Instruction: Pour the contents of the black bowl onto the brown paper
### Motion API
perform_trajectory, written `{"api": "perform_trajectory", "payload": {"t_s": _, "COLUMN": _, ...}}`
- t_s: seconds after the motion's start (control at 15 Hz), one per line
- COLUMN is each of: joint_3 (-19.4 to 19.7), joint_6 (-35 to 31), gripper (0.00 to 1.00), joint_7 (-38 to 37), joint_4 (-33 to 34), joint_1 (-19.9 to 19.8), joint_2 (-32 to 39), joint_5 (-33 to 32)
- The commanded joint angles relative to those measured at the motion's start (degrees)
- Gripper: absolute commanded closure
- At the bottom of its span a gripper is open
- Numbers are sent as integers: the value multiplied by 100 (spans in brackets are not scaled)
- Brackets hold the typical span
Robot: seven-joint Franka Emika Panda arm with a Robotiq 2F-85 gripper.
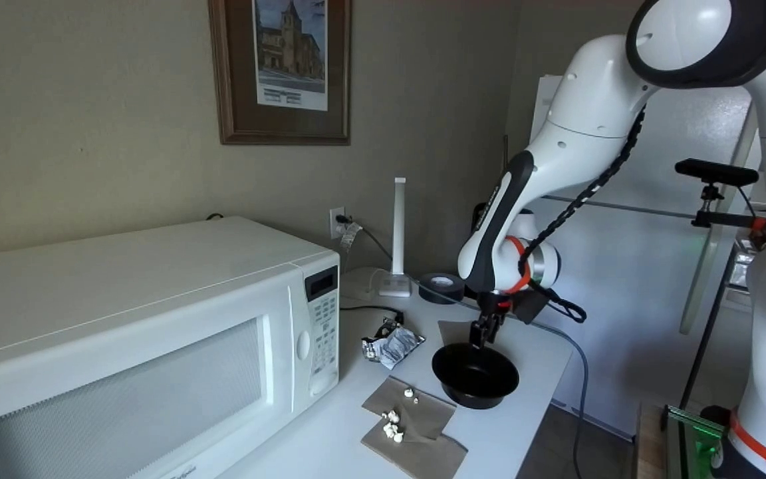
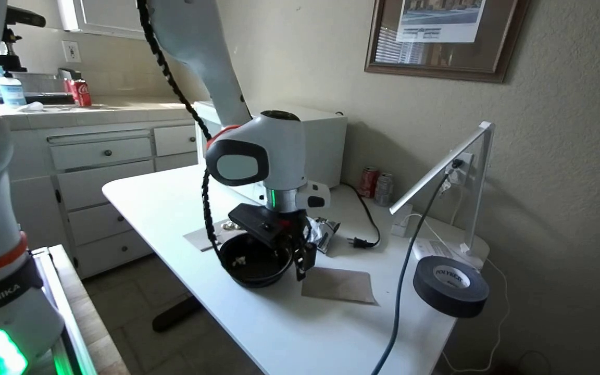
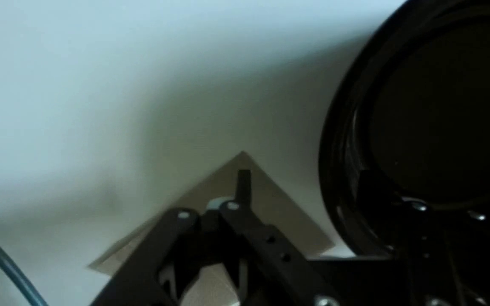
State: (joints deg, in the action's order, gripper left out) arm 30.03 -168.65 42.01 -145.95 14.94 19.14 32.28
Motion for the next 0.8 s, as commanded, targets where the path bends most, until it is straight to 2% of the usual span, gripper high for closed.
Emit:
{"api": "perform_trajectory", "payload": {"t_s": 0.0, "joint_3": -497, "joint_6": -388, "gripper": 2, "joint_7": -856, "joint_4": -4, "joint_1": -665, "joint_2": -256, "joint_5": -1451}}
{"api": "perform_trajectory", "payload": {"t_s": 0.07, "joint_3": 53, "joint_6": -191, "gripper": 0, "joint_7": -509, "joint_4": 38, "joint_1": -11, "joint_2": -277, "joint_5": -1045}}
{"api": "perform_trajectory", "payload": {"t_s": 0.33, "joint_3": 444, "joint_6": 346, "gripper": 0, "joint_7": -871, "joint_4": 8, "joint_1": 331, "joint_2": -728, "joint_5": -1533}}
{"api": "perform_trajectory", "payload": {"t_s": 0.67, "joint_3": 934, "joint_6": 1248, "gripper": 0, "joint_7": -1806, "joint_4": 2, "joint_1": 872, "joint_2": -1293, "joint_5": -2392}}
{"api": "perform_trajectory", "payload": {"t_s": 0.73, "joint_3": -37, "joint_6": 1328, "gripper": 0, "joint_7": -2369, "joint_4": -3, "joint_1": -159, "joint_2": -1518, "joint_5": -3101}}
